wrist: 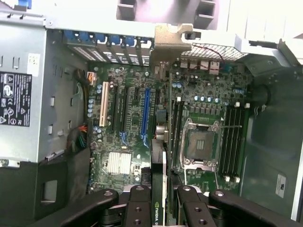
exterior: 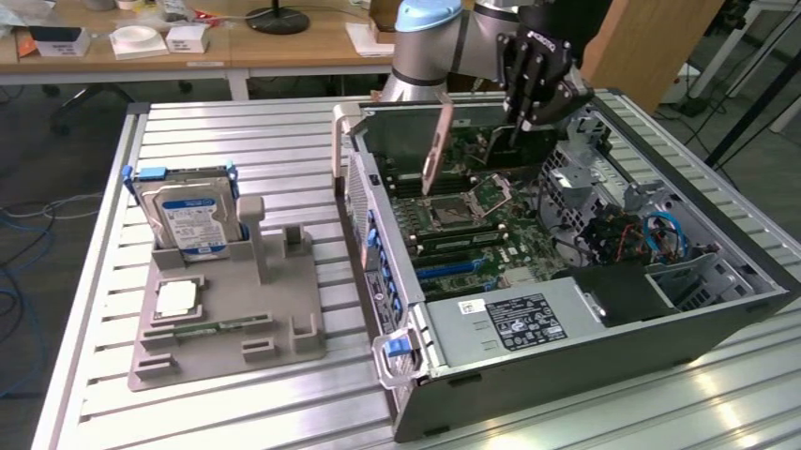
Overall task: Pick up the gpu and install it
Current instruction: 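Insert the gpu into the slot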
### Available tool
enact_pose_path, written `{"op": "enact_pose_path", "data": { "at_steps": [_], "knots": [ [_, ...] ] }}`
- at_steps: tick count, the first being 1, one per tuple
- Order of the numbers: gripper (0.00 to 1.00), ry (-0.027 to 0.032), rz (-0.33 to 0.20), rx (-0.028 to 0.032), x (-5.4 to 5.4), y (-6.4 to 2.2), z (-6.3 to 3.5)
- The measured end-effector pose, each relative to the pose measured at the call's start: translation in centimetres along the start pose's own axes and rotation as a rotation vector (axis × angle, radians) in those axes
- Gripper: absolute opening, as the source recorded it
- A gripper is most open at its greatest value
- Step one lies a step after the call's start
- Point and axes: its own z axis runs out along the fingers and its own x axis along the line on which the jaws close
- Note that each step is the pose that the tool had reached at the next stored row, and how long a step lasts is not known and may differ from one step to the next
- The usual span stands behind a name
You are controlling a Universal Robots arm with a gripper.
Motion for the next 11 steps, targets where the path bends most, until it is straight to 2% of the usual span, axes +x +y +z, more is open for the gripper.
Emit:
{"op": "enact_pose_path", "data": {
  "at_steps": [4, 11],
  "knots": [
    [0.26, 0.0003, -0.039, 0.0001, 0.0, 0.0, 0.03],
    [0.26, -0.0002, -0.034, 0.0004, 0.0, 0.0, 0.08]
  ]
}}
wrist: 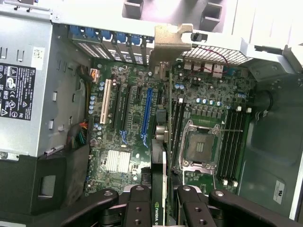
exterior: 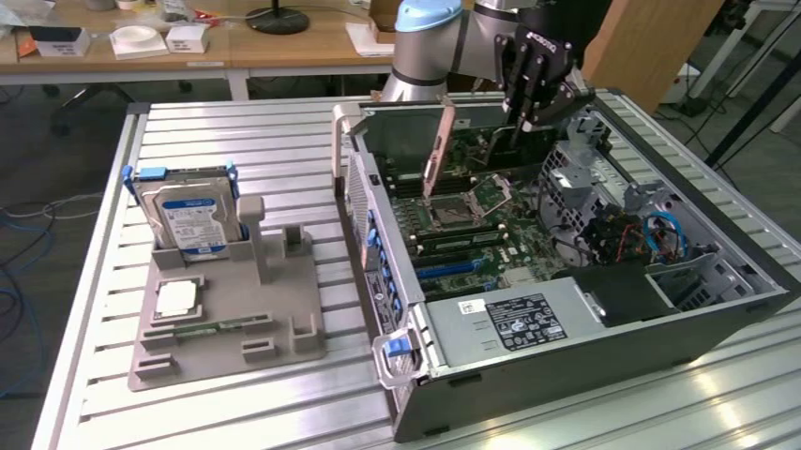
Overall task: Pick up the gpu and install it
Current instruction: 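Insert the gpu into the slot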
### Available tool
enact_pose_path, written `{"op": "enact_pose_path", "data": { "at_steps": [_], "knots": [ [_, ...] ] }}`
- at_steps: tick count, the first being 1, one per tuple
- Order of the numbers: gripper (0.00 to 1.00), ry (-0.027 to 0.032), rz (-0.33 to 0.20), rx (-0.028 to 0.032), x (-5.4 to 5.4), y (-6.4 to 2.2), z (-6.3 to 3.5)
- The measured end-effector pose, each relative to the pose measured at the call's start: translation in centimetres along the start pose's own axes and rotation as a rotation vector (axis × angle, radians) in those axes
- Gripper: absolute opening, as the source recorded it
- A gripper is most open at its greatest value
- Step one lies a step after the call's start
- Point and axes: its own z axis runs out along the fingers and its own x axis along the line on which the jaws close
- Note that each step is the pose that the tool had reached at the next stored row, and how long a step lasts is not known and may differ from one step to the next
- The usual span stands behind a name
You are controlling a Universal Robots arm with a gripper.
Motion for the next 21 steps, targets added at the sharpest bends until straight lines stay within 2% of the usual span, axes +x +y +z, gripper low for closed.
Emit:
{"op": "enact_pose_path", "data": {
  "at_steps": [2, 7, 12, 21],
  "knots": [
    [0.26, -0.0014, 0.005, 0.0036, 0.0, 0.03, 0.11],
    [0.26, -0.0005, 0.03, 0.0107, 0.0, 0.11, 0.51],
    [0.26, -0.0002, 0.071, 0.0122, 0.0, 0.12, 0.74],
    [0.26, -0.0003, 0.071, 0.0137, 0.0, 0.14, 1.18]
  ]
}}
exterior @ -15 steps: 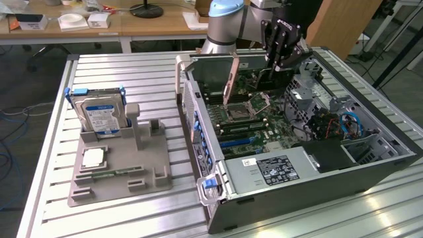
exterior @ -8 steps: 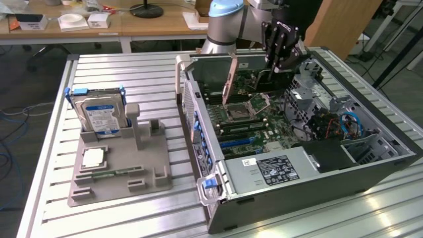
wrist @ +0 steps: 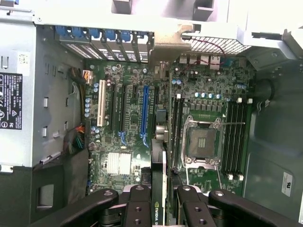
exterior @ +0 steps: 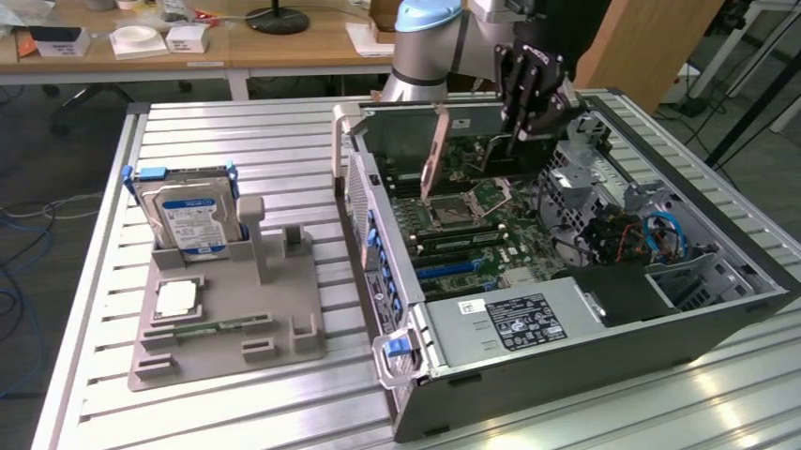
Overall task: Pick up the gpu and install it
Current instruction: 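Insert the gpu into the slot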
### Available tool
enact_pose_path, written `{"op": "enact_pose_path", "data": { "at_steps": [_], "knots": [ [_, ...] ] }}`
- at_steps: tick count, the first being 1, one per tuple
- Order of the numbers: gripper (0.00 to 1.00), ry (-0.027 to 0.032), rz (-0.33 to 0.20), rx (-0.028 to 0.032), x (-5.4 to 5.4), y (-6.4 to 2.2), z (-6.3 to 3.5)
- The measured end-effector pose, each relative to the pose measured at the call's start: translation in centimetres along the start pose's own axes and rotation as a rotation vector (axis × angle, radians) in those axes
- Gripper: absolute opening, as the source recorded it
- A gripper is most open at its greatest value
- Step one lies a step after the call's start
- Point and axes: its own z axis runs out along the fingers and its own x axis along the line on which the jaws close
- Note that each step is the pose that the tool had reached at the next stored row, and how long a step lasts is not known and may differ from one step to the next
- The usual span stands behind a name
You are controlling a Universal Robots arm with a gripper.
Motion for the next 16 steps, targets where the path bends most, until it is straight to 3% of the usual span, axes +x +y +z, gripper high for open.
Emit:
{"op": "enact_pose_path", "data": {
  "at_steps": [16],
  "knots": [
    [0.26, 0.0001, 0.0, 0.0002, 0.01, 0.01, 0.59]
  ]
}}
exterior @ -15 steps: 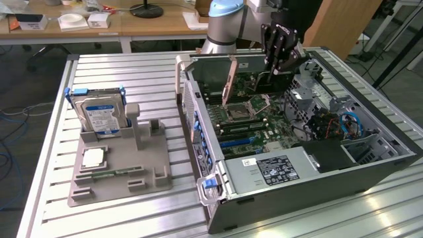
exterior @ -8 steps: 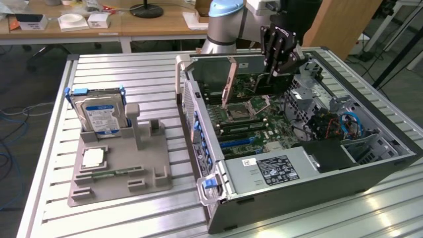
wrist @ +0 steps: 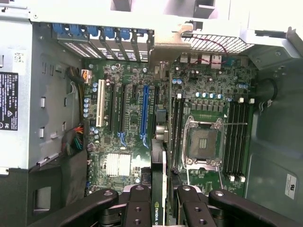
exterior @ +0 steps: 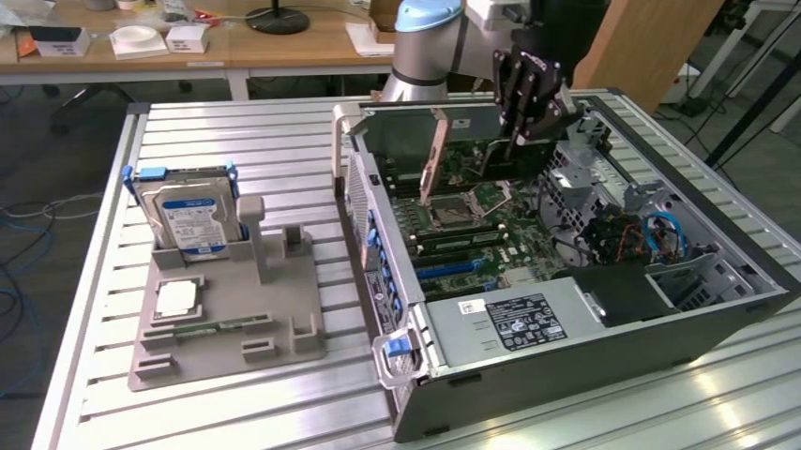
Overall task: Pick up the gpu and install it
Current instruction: 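Insert the gpu into the slot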
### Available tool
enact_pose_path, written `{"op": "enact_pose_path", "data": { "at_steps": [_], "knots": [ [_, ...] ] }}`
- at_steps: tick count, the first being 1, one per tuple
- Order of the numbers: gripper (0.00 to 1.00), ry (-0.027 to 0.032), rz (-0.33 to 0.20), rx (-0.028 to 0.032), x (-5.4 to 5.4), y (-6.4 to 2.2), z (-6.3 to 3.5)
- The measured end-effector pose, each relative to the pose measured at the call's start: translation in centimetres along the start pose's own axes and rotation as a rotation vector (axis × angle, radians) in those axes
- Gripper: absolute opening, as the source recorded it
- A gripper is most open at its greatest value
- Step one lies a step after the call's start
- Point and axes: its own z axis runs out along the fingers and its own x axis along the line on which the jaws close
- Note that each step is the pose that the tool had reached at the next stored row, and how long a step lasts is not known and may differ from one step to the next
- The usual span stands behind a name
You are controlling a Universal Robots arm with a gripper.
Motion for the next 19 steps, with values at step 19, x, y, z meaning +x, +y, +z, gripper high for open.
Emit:
{"op": "enact_pose_path", "data": {
  "at_steps": [19],
  "knots": [
    [0.26, -0.0001, 0.003, 0.0002, 0.8, 0.06, 1.11]
  ]
}}
